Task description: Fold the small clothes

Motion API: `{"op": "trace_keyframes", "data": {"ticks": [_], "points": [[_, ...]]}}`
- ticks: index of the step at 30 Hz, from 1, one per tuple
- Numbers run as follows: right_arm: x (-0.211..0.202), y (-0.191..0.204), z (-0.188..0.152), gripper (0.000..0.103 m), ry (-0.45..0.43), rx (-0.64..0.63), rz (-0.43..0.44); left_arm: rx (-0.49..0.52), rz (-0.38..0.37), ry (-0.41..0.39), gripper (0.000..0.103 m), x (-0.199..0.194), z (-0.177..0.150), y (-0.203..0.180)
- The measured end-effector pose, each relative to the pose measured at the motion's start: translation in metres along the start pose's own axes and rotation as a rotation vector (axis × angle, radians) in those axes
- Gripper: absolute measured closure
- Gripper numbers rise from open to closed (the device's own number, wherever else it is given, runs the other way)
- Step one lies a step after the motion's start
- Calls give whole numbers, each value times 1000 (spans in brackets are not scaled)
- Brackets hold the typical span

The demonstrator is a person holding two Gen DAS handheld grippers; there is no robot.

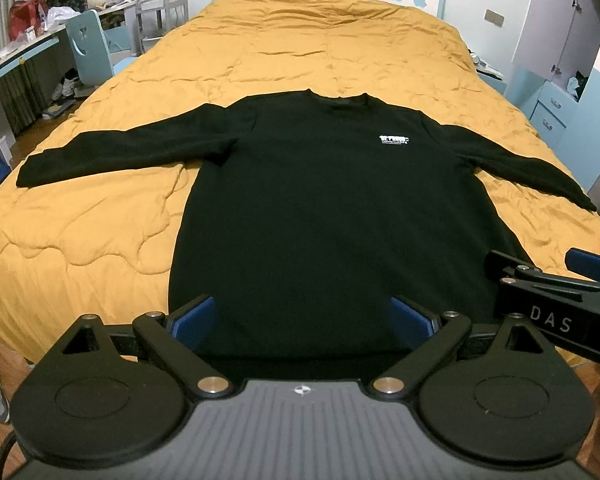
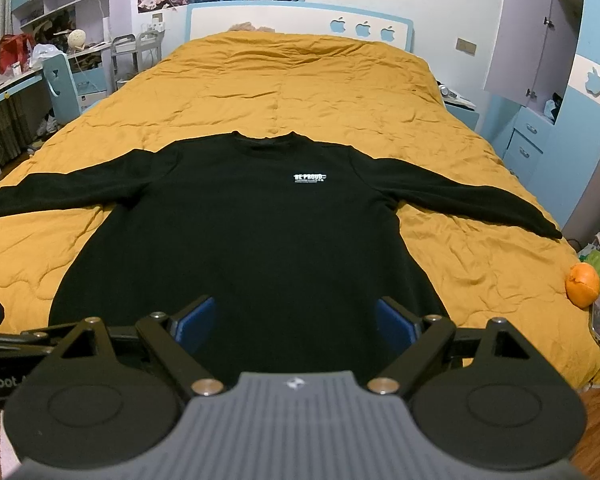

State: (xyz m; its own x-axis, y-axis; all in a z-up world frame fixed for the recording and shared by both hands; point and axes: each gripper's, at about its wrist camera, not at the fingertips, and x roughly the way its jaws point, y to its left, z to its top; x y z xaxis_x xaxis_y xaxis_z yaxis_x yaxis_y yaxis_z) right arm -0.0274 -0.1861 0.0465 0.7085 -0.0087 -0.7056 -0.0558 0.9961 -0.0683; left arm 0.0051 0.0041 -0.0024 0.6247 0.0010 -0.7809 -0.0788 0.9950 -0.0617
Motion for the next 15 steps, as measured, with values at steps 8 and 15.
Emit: {"op": "trace_keyframes", "data": {"ticks": [8, 15], "points": [[0, -1, 0, 20, 4, 1, 4, -3, 2, 6, 0, 1, 0, 0], [3, -1, -1, 20, 12, 1, 6, 0, 3, 13, 0, 3, 0, -1]]}}
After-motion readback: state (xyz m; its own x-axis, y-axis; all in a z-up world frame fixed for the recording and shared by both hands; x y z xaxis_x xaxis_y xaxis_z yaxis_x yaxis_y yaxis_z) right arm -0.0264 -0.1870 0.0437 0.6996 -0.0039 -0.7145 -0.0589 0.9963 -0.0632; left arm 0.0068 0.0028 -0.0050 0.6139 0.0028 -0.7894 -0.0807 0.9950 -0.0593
